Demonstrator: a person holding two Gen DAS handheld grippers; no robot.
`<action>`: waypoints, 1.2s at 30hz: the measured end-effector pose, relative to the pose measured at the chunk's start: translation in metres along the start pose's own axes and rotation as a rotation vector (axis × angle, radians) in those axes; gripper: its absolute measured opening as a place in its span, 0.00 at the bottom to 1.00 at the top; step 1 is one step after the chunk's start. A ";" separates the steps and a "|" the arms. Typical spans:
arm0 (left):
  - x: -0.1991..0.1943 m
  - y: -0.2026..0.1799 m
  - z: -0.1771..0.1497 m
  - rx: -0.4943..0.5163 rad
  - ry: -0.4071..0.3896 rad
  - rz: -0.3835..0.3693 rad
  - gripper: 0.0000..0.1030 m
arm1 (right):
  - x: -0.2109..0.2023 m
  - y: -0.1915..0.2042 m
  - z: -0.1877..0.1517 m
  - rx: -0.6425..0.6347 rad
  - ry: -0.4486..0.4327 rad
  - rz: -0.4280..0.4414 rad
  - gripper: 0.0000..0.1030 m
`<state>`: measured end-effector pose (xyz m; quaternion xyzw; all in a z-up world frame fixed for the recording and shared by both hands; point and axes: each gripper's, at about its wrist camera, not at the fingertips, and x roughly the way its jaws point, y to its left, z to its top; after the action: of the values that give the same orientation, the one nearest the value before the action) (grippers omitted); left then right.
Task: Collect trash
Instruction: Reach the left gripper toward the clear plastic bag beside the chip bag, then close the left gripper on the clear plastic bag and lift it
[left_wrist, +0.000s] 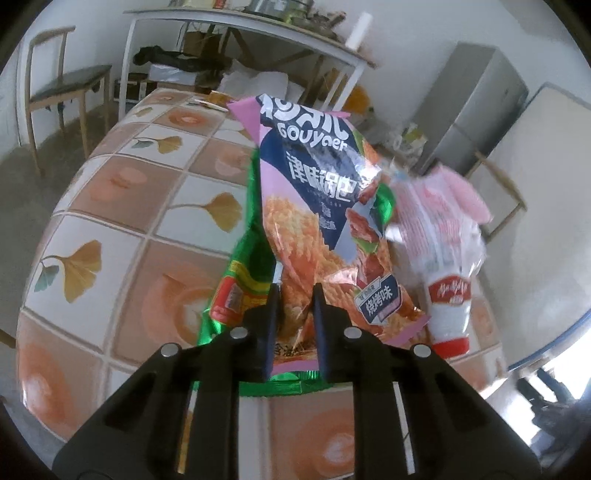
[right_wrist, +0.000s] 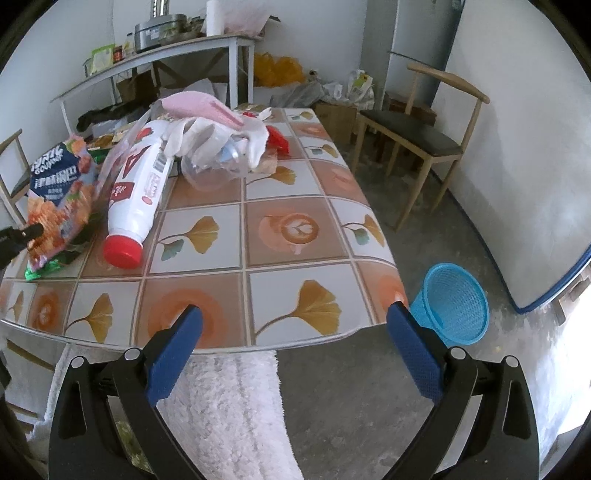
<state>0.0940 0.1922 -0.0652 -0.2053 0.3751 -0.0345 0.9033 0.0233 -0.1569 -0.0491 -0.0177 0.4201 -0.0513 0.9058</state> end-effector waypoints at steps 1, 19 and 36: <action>-0.001 0.007 0.003 -0.008 -0.004 -0.006 0.15 | 0.002 0.002 0.001 -0.002 0.003 0.003 0.94; -0.067 0.014 0.021 0.101 -0.237 0.134 0.68 | 0.013 0.024 0.029 0.027 -0.052 0.163 0.94; 0.009 -0.147 -0.026 0.643 -0.059 0.022 0.72 | 0.035 -0.014 0.050 0.224 -0.082 0.370 0.94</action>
<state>0.0961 0.0474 -0.0297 0.0936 0.3210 -0.1355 0.9327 0.0825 -0.1748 -0.0424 0.1584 0.3709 0.0702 0.9124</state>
